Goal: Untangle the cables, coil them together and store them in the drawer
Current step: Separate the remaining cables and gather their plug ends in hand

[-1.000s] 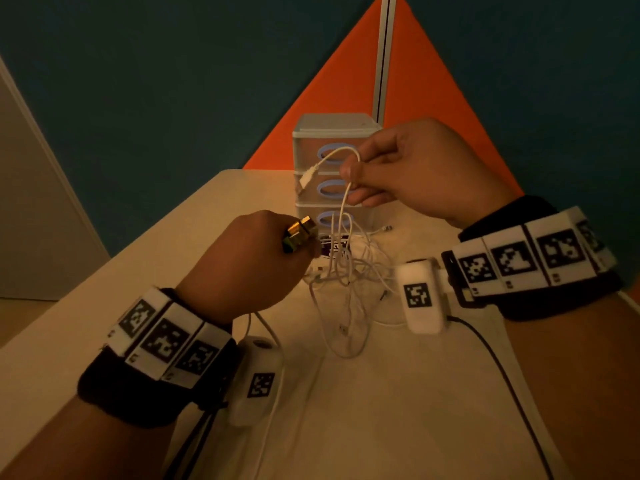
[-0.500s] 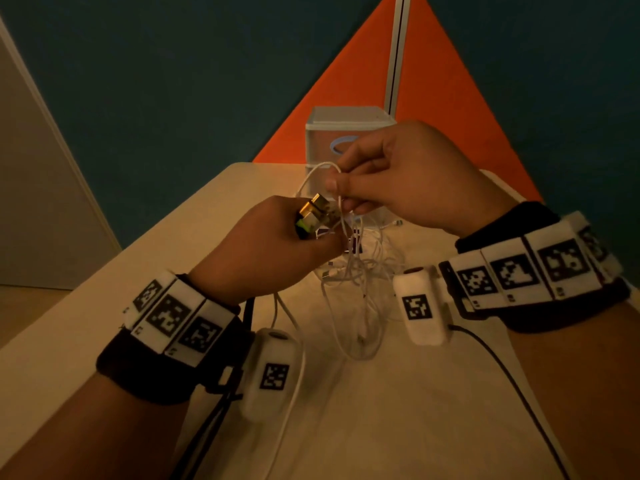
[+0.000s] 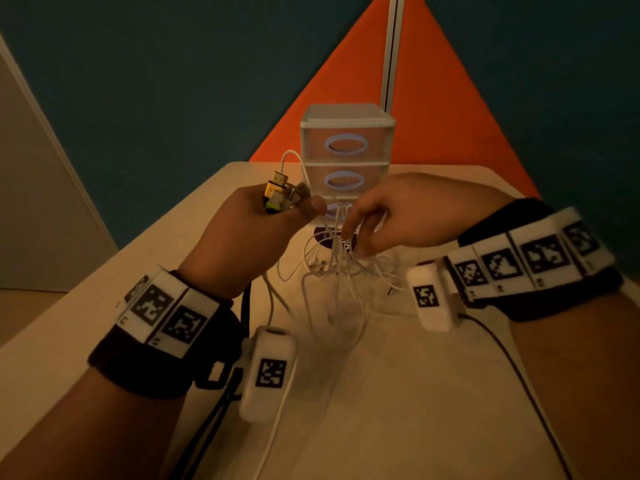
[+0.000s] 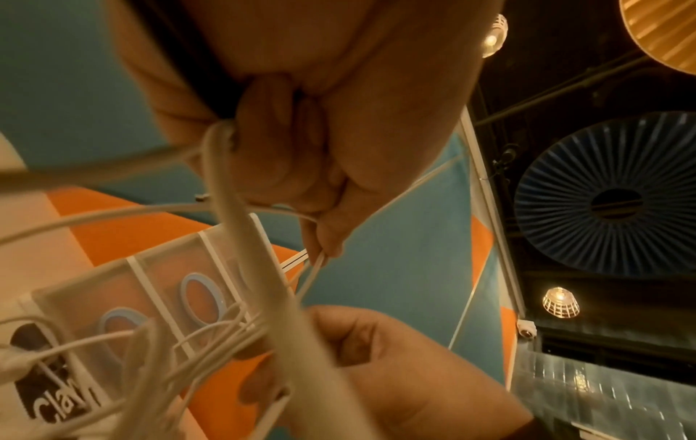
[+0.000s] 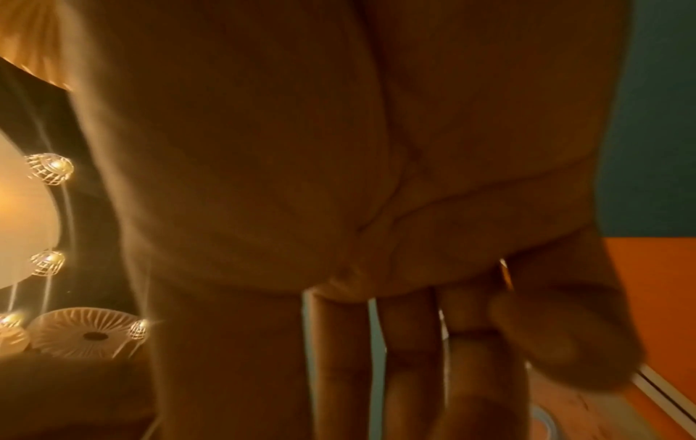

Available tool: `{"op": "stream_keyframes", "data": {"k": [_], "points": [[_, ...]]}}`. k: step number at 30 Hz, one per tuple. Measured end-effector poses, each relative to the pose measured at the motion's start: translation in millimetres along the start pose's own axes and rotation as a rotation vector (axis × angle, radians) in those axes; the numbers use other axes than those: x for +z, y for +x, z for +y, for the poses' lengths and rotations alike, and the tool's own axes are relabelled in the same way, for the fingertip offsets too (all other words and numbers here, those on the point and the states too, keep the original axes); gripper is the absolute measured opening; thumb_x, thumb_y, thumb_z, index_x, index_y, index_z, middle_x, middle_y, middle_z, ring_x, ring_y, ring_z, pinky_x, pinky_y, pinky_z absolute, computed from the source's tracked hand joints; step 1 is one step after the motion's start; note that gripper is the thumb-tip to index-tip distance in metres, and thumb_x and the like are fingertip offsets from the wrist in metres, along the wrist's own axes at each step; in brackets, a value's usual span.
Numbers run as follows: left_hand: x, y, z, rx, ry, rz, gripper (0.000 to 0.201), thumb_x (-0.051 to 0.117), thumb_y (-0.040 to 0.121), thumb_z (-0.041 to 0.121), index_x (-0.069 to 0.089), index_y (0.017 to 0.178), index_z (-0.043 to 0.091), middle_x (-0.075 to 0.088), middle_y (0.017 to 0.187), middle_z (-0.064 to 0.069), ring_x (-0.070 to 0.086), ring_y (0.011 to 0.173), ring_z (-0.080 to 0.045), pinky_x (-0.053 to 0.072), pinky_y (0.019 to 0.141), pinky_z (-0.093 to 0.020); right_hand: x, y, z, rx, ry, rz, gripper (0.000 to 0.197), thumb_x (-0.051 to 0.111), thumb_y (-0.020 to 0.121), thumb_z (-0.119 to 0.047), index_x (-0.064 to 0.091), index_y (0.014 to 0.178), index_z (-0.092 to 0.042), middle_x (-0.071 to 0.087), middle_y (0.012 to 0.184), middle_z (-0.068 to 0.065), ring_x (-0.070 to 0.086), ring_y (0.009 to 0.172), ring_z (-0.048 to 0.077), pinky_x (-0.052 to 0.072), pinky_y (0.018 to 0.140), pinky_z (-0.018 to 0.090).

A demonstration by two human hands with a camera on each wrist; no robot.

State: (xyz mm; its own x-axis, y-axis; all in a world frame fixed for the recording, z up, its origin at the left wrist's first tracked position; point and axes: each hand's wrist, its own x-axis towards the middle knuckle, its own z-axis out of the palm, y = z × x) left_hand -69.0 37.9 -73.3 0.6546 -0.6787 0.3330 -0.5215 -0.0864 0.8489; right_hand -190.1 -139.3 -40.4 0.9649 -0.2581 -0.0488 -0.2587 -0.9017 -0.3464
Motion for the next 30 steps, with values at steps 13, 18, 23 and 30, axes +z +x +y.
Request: {"op": "stream_keyframes", "data": {"k": [13, 18, 23, 30], "points": [[-4, 5, -2, -0.074, -0.102, 0.061, 0.030, 0.063, 0.092, 0.048, 0.076, 0.090, 0.021, 0.036, 0.052, 0.002, 0.032, 0.039, -0.011, 0.030, 0.048, -0.028, 11, 12, 6, -0.089, 0.104, 0.208, 0.004, 0.079, 0.084, -0.035, 0.079, 0.085, -0.032, 0.075, 0.078, -0.014, 0.068, 0.073, 0.000, 0.051, 0.067, 0.024], [-5, 5, -2, -0.070, -0.007, 0.107, 0.040, 0.059, 0.092, 0.057, 0.074, 0.075, 0.024, 0.035, 0.042, 0.008, 0.034, 0.036, -0.008, 0.032, 0.055, -0.033, 2, 8, 10, -0.036, 0.069, 0.300, 0.010, 0.079, 0.084, -0.039, 0.076, 0.076, -0.033, 0.069, 0.069, -0.016, 0.062, 0.066, -0.002, 0.041, 0.060, 0.023], [-3, -2, 5, 0.073, 0.153, 0.094, 0.067, 0.061, 0.083, 0.068, 0.057, 0.070, 0.002, 0.037, 0.046, 0.004, 0.035, 0.043, -0.010, 0.036, 0.055, -0.033, 5, 8, 2, -0.017, 0.005, 0.312, 0.015, 0.079, 0.083, -0.040, 0.074, 0.070, -0.035, 0.067, 0.061, -0.019, 0.061, 0.060, -0.002, 0.040, 0.056, 0.024], [8, -12, 13, 0.177, 0.285, -0.016, 0.038, 0.076, 0.077, 0.056, 0.062, 0.061, 0.024, 0.049, 0.042, 0.015, 0.046, 0.041, -0.001, 0.033, 0.043, -0.012, 12, 9, -15, -0.022, -0.081, 0.311, 0.013, 0.072, 0.085, -0.032, 0.071, 0.072, -0.032, 0.067, 0.072, -0.012, 0.058, 0.068, 0.001, 0.043, 0.064, 0.026]]}}
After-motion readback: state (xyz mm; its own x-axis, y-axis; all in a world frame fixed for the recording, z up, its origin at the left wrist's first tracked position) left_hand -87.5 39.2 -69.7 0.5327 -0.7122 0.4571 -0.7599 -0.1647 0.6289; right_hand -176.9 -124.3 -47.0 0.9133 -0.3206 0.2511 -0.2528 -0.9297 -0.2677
